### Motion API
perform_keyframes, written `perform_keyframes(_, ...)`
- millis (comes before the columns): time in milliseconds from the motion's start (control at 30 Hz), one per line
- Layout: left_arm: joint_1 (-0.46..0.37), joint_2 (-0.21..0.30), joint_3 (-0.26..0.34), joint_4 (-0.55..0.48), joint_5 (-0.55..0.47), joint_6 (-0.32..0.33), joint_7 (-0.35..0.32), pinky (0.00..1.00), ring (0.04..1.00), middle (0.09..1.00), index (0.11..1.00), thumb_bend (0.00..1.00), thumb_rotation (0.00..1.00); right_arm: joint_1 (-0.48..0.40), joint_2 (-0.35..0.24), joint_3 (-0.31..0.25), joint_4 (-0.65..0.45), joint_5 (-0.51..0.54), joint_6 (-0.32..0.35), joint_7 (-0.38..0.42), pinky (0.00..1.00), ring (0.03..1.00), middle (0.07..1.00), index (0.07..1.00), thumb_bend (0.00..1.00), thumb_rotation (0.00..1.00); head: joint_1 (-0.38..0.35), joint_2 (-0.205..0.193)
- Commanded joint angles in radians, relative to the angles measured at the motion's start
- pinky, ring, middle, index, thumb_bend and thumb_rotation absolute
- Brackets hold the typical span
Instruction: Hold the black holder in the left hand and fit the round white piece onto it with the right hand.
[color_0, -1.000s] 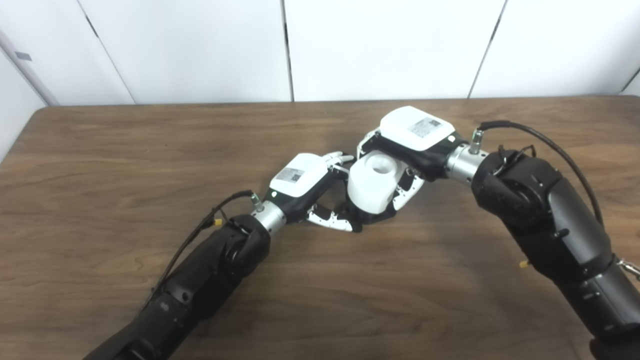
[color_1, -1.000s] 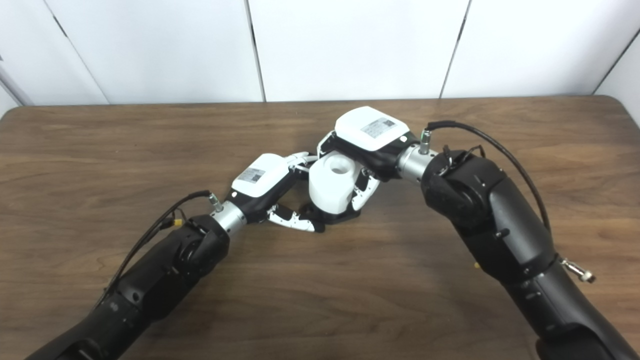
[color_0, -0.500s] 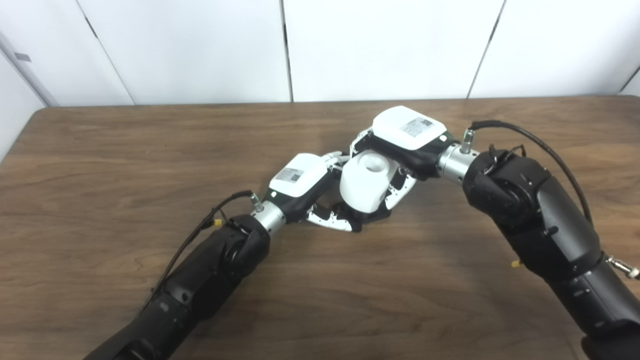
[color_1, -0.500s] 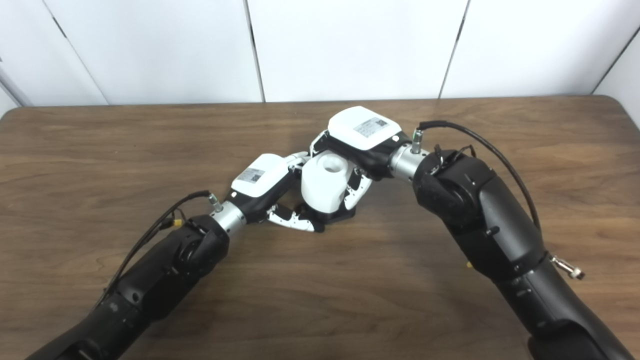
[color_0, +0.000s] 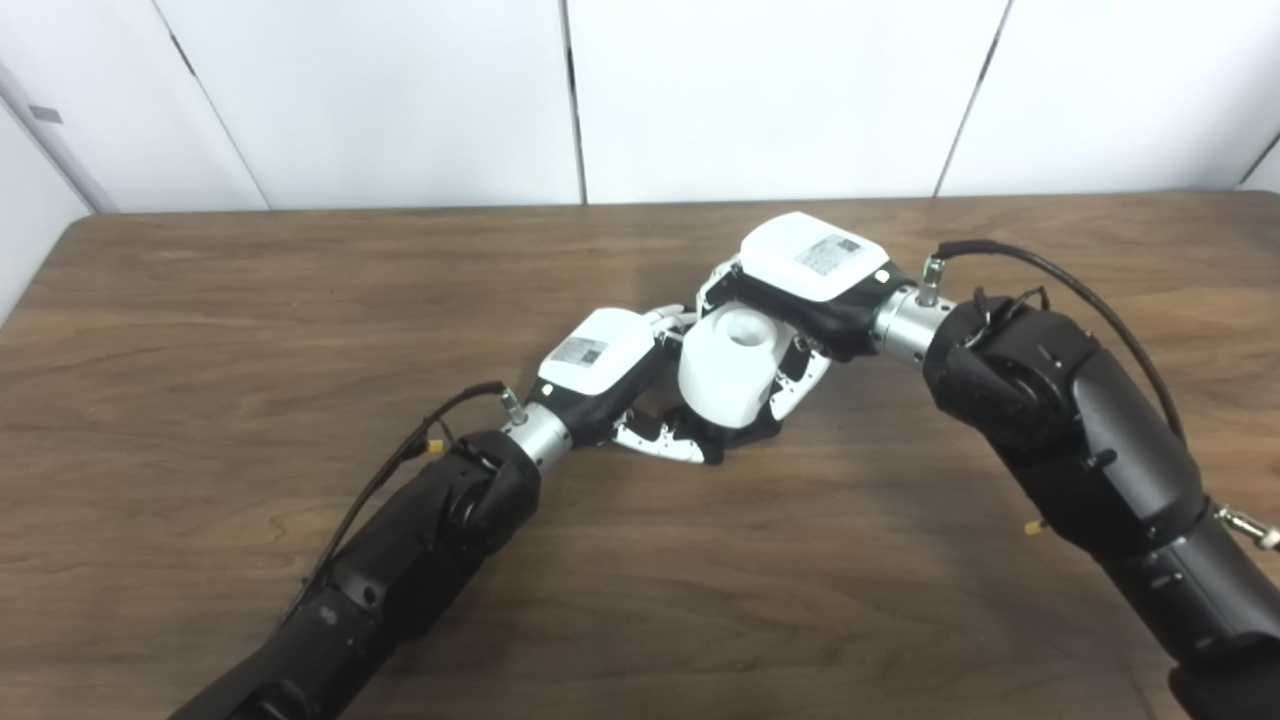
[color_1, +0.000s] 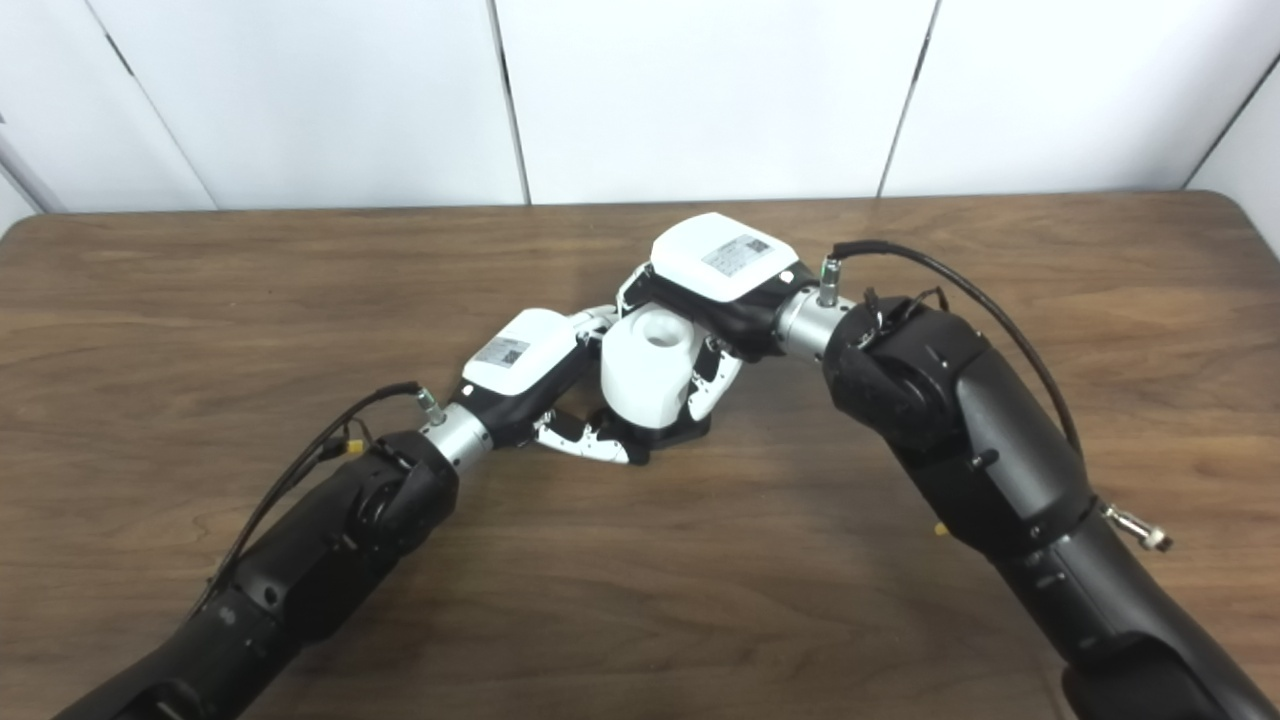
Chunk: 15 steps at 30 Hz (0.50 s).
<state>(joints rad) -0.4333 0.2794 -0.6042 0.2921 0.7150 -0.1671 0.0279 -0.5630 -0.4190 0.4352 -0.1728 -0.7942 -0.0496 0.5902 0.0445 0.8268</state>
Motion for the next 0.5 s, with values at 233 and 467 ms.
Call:
perform_keyframes(233, 0.06, 0.008, -0.056, 0.048, 0.026, 0.029, -0.138, 0.77, 0.913, 0.881, 0.481, 0.52, 0.07, -0.003, -0.048, 0.053, -0.007, -0.005, -0.042, 0.063, 0.73, 0.72, 0.687, 0.482, 0.52, 0.14, 0.001, 0.004)
perform_keyframes(467, 0.06, 0.011, -0.056, 0.05, 0.032, 0.024, -0.128, 0.76, 0.904, 0.872, 0.481, 0.52, 0.07, 0.008, -0.057, 0.06, -0.009, -0.002, -0.05, 0.066, 0.73, 0.724, 0.689, 0.482, 0.52, 0.14, 0.003, 0.005)
